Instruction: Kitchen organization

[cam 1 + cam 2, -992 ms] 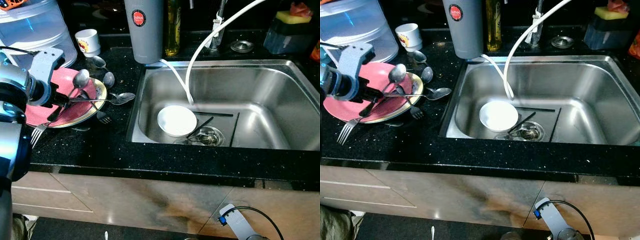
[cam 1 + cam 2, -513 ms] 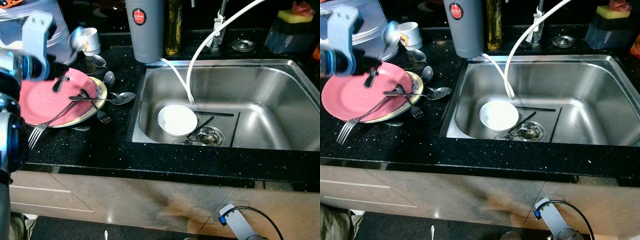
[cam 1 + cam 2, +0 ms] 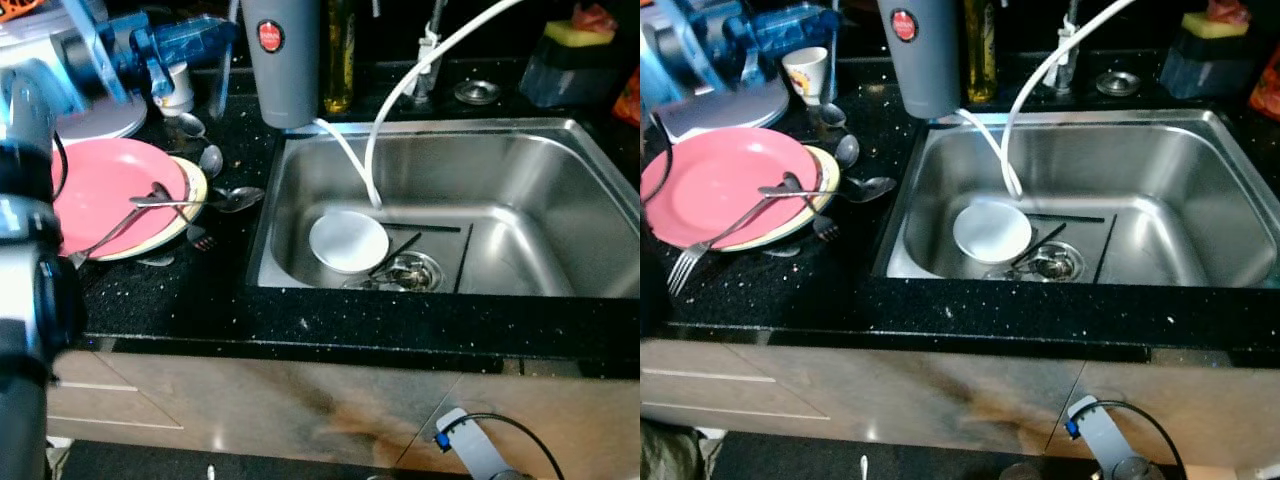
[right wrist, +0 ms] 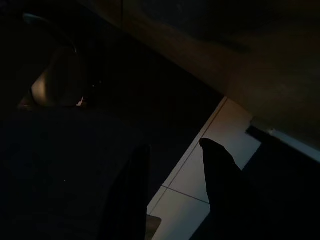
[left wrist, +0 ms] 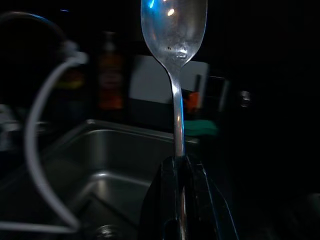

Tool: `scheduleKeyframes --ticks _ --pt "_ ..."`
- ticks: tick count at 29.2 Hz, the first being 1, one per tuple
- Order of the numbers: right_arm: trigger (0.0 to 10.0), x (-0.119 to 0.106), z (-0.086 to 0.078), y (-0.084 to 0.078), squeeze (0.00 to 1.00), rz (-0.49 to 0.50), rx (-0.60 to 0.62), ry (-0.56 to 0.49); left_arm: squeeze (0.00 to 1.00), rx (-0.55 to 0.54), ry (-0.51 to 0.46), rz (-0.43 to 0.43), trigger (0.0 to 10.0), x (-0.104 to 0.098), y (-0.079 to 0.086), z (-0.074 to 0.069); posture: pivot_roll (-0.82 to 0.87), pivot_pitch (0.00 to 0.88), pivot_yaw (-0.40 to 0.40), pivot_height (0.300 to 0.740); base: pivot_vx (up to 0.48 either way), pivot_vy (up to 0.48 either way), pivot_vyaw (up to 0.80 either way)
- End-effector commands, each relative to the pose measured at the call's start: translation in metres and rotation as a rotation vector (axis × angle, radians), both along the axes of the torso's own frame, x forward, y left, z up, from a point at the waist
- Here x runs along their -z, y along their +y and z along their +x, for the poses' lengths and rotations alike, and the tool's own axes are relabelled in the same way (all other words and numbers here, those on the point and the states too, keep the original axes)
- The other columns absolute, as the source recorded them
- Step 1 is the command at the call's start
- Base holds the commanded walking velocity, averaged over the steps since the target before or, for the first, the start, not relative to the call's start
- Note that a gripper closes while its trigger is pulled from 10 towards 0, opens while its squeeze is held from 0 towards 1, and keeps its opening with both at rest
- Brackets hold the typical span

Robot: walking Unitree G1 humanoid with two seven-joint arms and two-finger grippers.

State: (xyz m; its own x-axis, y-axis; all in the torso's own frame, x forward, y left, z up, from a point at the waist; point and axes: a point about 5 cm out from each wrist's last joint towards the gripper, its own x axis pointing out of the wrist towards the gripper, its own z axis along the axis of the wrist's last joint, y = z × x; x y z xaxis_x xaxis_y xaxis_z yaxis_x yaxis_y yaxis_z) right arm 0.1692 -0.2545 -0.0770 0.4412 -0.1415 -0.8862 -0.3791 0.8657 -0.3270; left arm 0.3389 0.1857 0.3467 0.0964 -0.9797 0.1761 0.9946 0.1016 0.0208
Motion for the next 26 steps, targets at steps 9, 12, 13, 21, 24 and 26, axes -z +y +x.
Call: scheduleKeyframes --ticks 9,12,13,21,24,26 --pt "10.0 0.002 -0.006 0.000 0.00 0.032 0.062 -0.008 0.00 0.131 -0.030 -0.016 10.0 0.028 -0.026 -0.020 -0.05 0.046 0.060 0.740 0.000 0.000 0.00" --pt "10.0 0.003 -0.007 -0.001 0.00 0.033 0.074 -0.005 0.00 0.109 -0.007 0.007 10.0 0.038 -0.030 -0.019 -0.06 0.045 0.059 0.740 0.000 0.000 -0.51" --pt "10.0 0.003 -0.007 -0.001 0.00 0.033 0.074 -0.005 0.00 0.109 -0.007 0.007 10.0 0.038 -0.030 -0.019 -0.06 0.045 0.059 0.740 0.000 0.000 -0.77" --pt "10.0 0.003 -0.007 -0.001 0.00 0.045 0.107 -0.018 0.00 -0.305 -0.031 0.269 10.0 0.077 -0.032 0.025 -0.05 0.043 0.063 0.740 0.000 0.000 -0.38" --pt "10.0 0.003 -0.007 -0.001 0.00 0.048 0.116 -0.020 0.00 -0.481 -0.104 0.396 10.0 0.082 -0.029 0.039 -0.05 0.043 0.068 0.740 0.000 0.000 0.00" --pt "10.0 0.003 -0.007 -0.001 0.00 0.050 0.123 -0.022 0.00 -0.577 -0.159 0.502 10.0 0.088 -0.025 0.048 -0.06 0.044 0.069 0.740 0.000 0.000 0.00"
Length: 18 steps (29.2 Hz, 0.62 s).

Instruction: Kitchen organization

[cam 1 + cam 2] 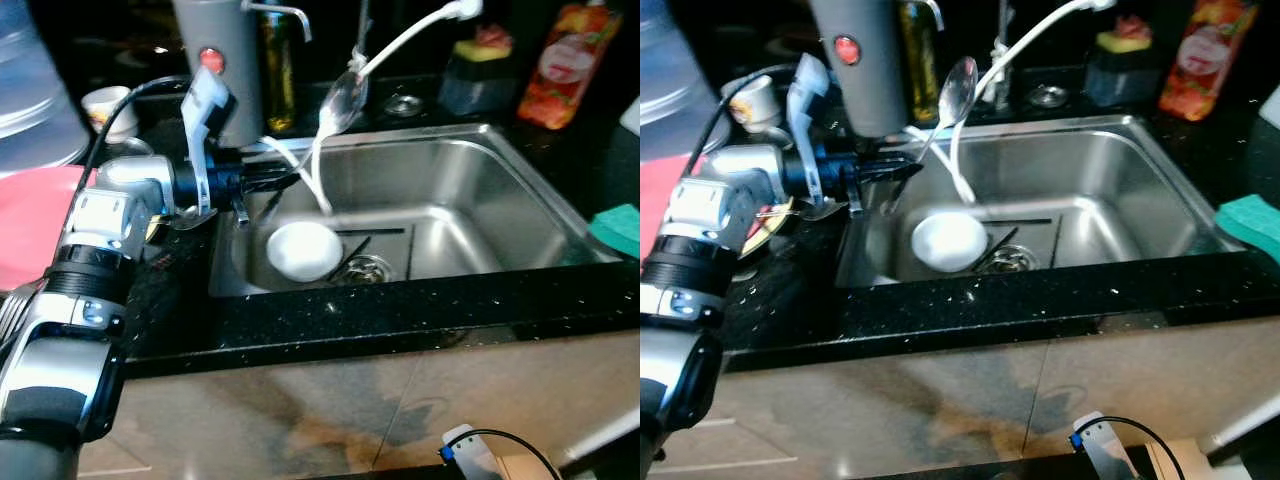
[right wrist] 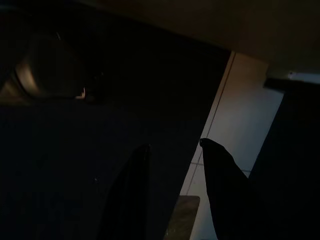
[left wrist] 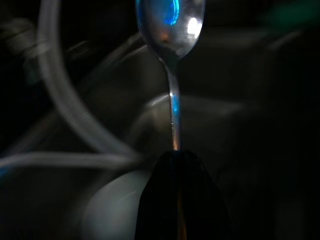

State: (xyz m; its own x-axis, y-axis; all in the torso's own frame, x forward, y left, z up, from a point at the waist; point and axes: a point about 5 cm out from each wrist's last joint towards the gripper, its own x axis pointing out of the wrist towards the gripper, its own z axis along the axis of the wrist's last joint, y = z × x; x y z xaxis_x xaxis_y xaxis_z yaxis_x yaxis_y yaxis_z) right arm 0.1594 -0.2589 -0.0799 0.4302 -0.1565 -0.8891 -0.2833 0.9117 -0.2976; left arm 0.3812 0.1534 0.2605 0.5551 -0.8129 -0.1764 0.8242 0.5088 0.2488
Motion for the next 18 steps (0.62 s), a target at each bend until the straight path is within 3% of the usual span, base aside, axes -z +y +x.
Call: scheduleKeyframes --ticks 1,2,4,6,8,10,12,18 --pt "10.0 0.000 0.003 0.004 0.00 0.014 0.019 -0.017 0.00 -0.107 -0.072 0.160 10.0 0.006 0.009 0.009 -0.06 0.043 0.069 0.740 0.000 0.000 0.00" --pt "10.0 0.000 0.003 0.004 0.00 0.013 0.019 -0.018 0.00 -0.134 -0.113 0.272 10.0 0.013 0.009 0.012 -0.06 0.044 0.071 0.740 0.000 0.000 0.00" --pt "10.0 0.000 0.002 0.004 0.00 0.013 0.021 -0.018 0.00 -0.132 -0.154 0.378 10.0 0.020 0.008 0.013 -0.06 0.045 0.077 0.740 0.000 0.000 0.00" --pt "10.0 0.000 0.002 0.004 0.00 0.013 0.022 -0.018 0.00 -0.128 -0.167 0.414 10.0 0.023 0.008 0.014 -0.07 0.046 0.079 0.740 0.000 0.000 0.00" --pt "10.0 0.000 0.002 0.004 0.00 0.011 0.025 -0.019 0.00 -0.121 -0.237 0.568 10.0 0.032 0.004 0.016 -0.07 0.048 0.083 0.740 0.000 0.000 0.00" --pt "10.0 0.001 0.001 0.004 0.00 0.009 0.028 -0.020 0.00 -0.051 -0.279 0.558 10.0 0.039 -0.015 0.015 -0.08 0.053 0.086 0.740 0.000 0.000 0.00" --pt "10.0 0.001 0.001 0.004 0.00 0.009 0.028 -0.020 0.00 -0.038 -0.284 0.547 10.0 0.039 -0.019 0.015 -0.08 0.053 0.086 0.740 0.000 0.000 0.00" --pt "10.0 0.001 0.000 0.003 0.00 0.007 0.031 -0.019 0.00 0.075 -0.363 0.492 10.0 0.039 -0.051 0.014 -0.10 0.058 0.089 0.740 0.000 0.000 0.00"
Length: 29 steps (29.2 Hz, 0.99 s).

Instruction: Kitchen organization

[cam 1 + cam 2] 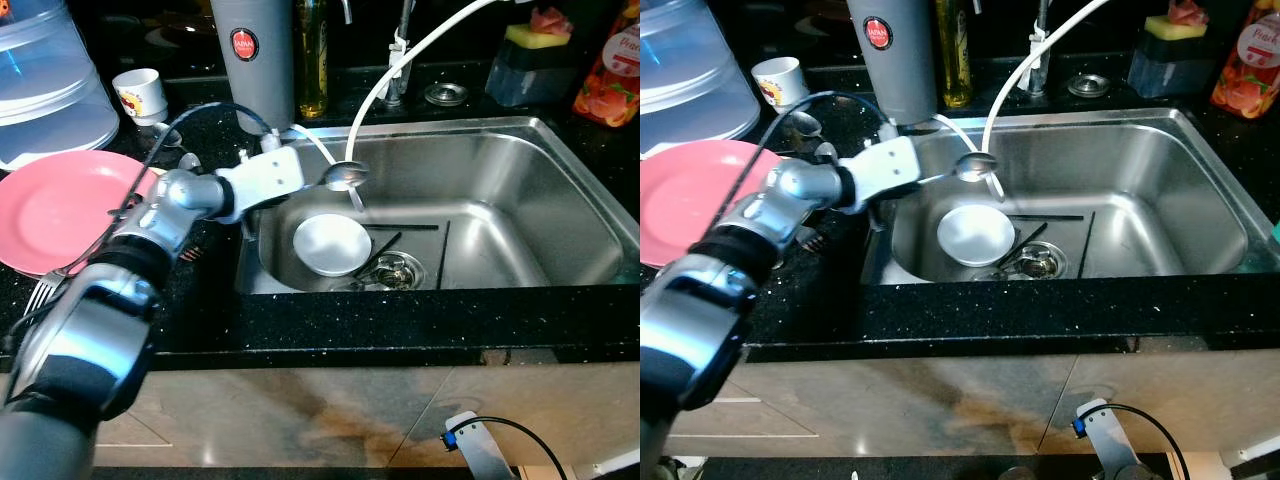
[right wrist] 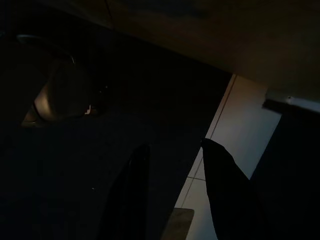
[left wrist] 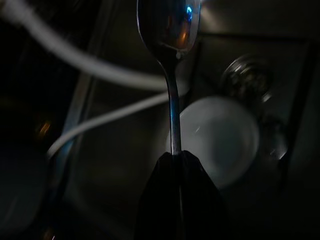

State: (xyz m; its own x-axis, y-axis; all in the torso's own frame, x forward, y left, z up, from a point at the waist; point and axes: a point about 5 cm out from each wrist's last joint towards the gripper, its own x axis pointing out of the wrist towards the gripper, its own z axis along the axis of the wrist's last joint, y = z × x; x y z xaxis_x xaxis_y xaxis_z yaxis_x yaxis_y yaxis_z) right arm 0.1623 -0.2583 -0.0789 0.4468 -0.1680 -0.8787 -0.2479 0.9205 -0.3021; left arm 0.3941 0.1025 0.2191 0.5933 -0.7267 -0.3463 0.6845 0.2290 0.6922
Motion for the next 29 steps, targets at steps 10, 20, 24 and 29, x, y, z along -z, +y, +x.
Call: scheduleKeyframes --ticks 10,20,24,29 --pt "10.0 0.004 -0.007 0.004 0.00 0.011 0.009 0.012 0.00 0.064 -0.075 0.028 10.0 -0.009 -0.019 0.001 -0.10 0.067 0.093 0.740 0.000 0.000 0.00" --pt "10.0 0.005 -0.011 0.003 0.00 0.011 0.022 0.012 0.00 -0.023 0.095 -0.115 10.0 0.005 -0.029 0.004 -0.15 0.087 0.103 0.740 0.000 0.000 0.00" --pt "10.0 0.006 -0.014 0.002 0.00 0.009 0.026 0.015 0.22 -0.031 0.132 -0.094 10.0 0.014 -0.029 0.002 -0.16 0.108 0.111 0.740 0.000 0.000 0.00" --pt "10.0 0.007 -0.016 0.002 0.00 0.009 0.029 0.018 1.00 -0.017 0.164 -0.083 10.0 0.021 -0.030 0.000 -0.16 0.122 0.114 0.740 0.000 0.000 0.00"
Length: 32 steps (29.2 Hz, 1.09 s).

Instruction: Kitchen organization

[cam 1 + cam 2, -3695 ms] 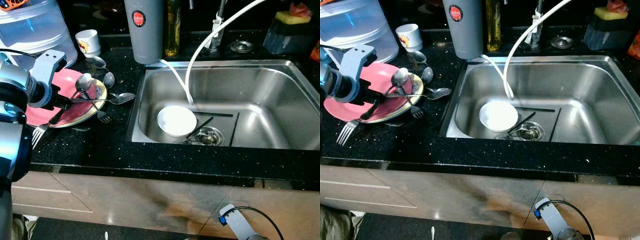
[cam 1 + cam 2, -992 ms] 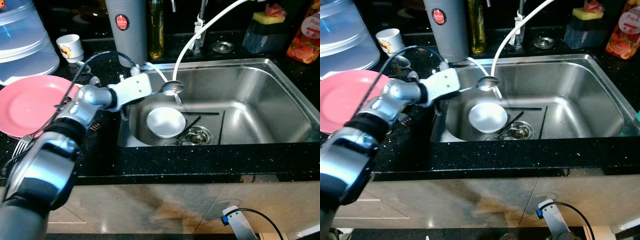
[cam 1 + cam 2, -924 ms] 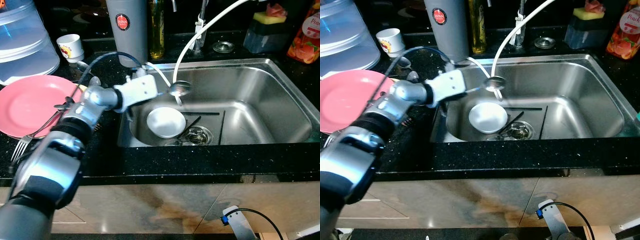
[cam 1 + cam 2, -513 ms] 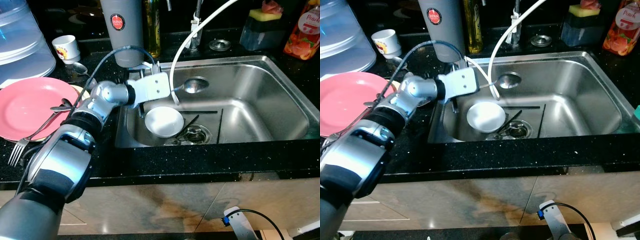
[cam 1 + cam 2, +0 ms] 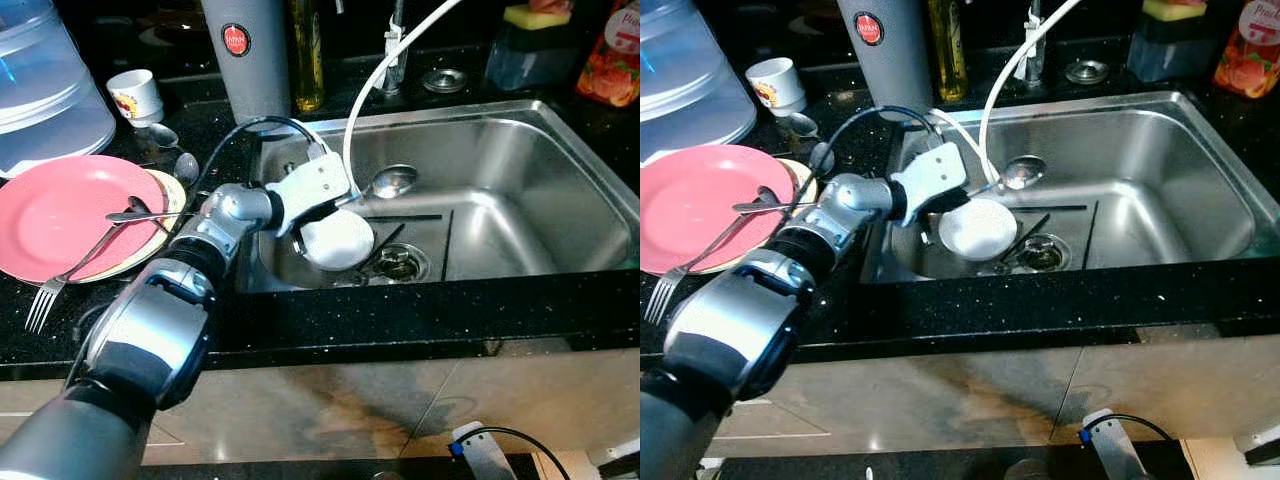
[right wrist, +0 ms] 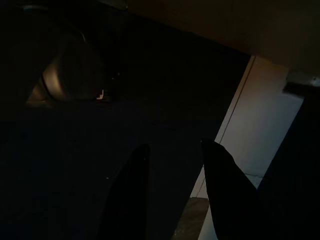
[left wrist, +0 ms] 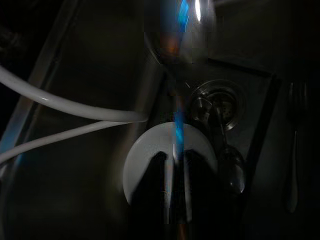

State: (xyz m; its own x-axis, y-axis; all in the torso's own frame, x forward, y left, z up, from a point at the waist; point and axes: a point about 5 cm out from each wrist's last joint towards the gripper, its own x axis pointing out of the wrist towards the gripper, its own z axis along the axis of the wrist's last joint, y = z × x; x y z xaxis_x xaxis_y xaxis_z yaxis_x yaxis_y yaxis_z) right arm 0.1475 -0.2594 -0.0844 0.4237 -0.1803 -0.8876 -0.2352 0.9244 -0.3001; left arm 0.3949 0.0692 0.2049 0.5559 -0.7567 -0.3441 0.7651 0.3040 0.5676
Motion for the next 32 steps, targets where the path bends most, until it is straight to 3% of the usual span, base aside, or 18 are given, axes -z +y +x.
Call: scheduleKeyframes --ticks 1,6,10,11,15,16,20,25,26,27,30,31,32 --pt "10.0 0.001 -0.001 0.003 0.00 0.012 0.008 -0.004 1.00 -0.002 0.031 0.023 10.0 0.006 0.003 -0.001 -0.16 0.122 0.114 0.740 0.000 0.000 0.00" --pt "10.0 0.002 -0.002 0.004 0.00 0.013 0.011 -0.003 1.00 0.008 0.043 0.033 10.0 0.009 0.002 -0.002 -0.16 0.125 0.117 0.740 0.000 0.000 0.00" --pt "10.0 0.002 0.000 0.005 0.00 0.016 0.014 -0.008 1.00 -0.012 -0.031 -0.004 10.0 -0.010 0.003 0.003 -0.15 0.120 0.118 0.740 0.000 0.000 0.00" --pt "10.0 0.001 0.000 0.005 0.00 0.017 0.017 -0.011 0.00 -0.005 -0.065 -0.020 10.0 -0.021 0.003 0.005 -0.15 0.116 0.119 0.740 0.000 0.000 0.00" --pt "10.0 0.001 0.003 0.007 0.00 0.020 0.019 -0.017 0.00 0.073 -0.157 -0.045 10.0 -0.054 0.008 0.005 -0.13 0.104 0.115 0.740 0.000 0.000 0.00" --pt "10.0 0.001 0.003 0.007 0.00 0.020 0.019 -0.017 0.00 0.073 -0.157 -0.045 10.0 -0.054 0.008 0.005 -0.13 0.104 0.115 0.740 0.000 0.000 0.00" --pt "10.0 0.000 0.007 0.008 0.00 0.022 0.016 -0.025 0.00 0.100 -0.284 -0.075 10.0 -0.091 0.027 0.004 -0.10 0.086 0.106 0.740 0.000 0.000 0.00" --pt "10.0 -0.001 0.010 0.008 0.00 0.024 0.010 -0.028 0.00 0.068 -0.330 -0.127 10.0 -0.106 0.047 0.002 -0.08 0.075 0.097 0.740 0.000 0.000 0.00" --pt "10.0 -0.002 0.011 0.008 0.00 0.024 0.009 -0.030 0.00 0.052 -0.301 -0.236 10.0 -0.114 0.059 0.000 -0.08 0.066 0.093 0.740 0.000 0.000 0.00" --pt "10.0 -0.002 0.011 0.008 0.00 0.024 0.009 -0.030 0.00 0.052 -0.301 -0.236 10.0 -0.114 0.059 0.000 -0.08 0.066 0.093 0.740 0.000 0.000 0.00" --pt "10.0 -0.002 0.013 0.009 0.00 0.027 0.006 -0.034 0.00 0.111 -0.210 -0.473 10.0 -0.123 0.073 -0.013 -0.07 0.055 0.085 0.740 0.000 0.000 0.00" --pt "10.0 -0.002 0.013 0.009 0.00 0.027 0.006 -0.034 0.00 0.111 -0.210 -0.473 10.0 -0.123 0.073 -0.013 -0.07 0.055 0.085 0.740 0.000 0.000 0.00" --pt "10.0 -0.003 0.014 0.009 0.00 0.030 0.004 -0.034 0.00 0.180 -0.142 -0.558 10.0 -0.120 0.076 -0.026 -0.06 0.049 0.079 0.740 0.000 0.000 0.00"
